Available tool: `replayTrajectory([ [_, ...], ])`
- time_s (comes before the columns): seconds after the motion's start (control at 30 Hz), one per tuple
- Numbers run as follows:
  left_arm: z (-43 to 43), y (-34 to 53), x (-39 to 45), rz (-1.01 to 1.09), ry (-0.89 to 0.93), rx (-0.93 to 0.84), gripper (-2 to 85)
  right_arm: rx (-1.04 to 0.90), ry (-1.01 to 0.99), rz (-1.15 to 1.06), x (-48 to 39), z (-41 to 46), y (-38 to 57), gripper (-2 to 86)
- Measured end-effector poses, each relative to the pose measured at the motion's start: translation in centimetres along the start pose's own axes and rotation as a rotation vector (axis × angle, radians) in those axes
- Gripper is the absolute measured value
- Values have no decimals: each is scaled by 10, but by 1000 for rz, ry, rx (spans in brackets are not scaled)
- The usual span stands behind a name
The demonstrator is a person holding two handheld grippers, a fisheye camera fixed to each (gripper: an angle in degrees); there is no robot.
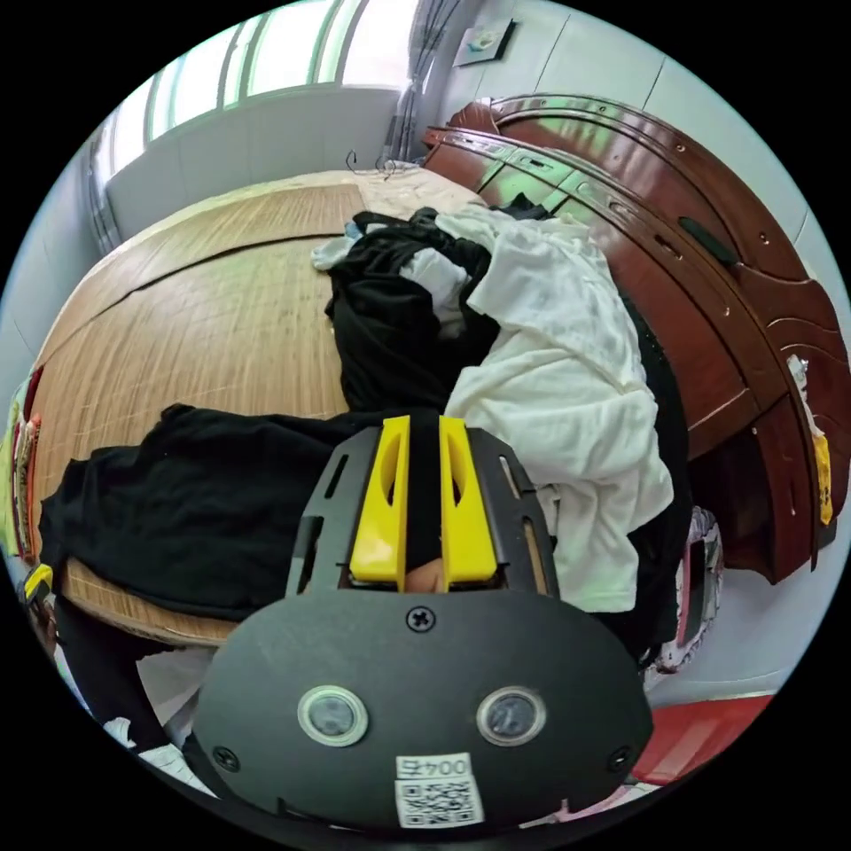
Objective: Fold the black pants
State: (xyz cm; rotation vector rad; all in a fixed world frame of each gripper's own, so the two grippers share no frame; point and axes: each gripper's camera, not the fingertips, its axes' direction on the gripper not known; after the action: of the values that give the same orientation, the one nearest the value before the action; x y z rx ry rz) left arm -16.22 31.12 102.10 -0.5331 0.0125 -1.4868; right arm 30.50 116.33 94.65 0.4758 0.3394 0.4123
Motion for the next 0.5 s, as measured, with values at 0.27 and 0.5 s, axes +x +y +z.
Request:
replayTrajectory([
  [0.27, -90, 103, -107, -408, -316, 70, 23, 133, -656, -297, -218, -86, 67, 74],
  [0.5, -106, 168, -134, -390, -276, 141, 19, 94, -775, -833, -511, -138, 99, 109],
])
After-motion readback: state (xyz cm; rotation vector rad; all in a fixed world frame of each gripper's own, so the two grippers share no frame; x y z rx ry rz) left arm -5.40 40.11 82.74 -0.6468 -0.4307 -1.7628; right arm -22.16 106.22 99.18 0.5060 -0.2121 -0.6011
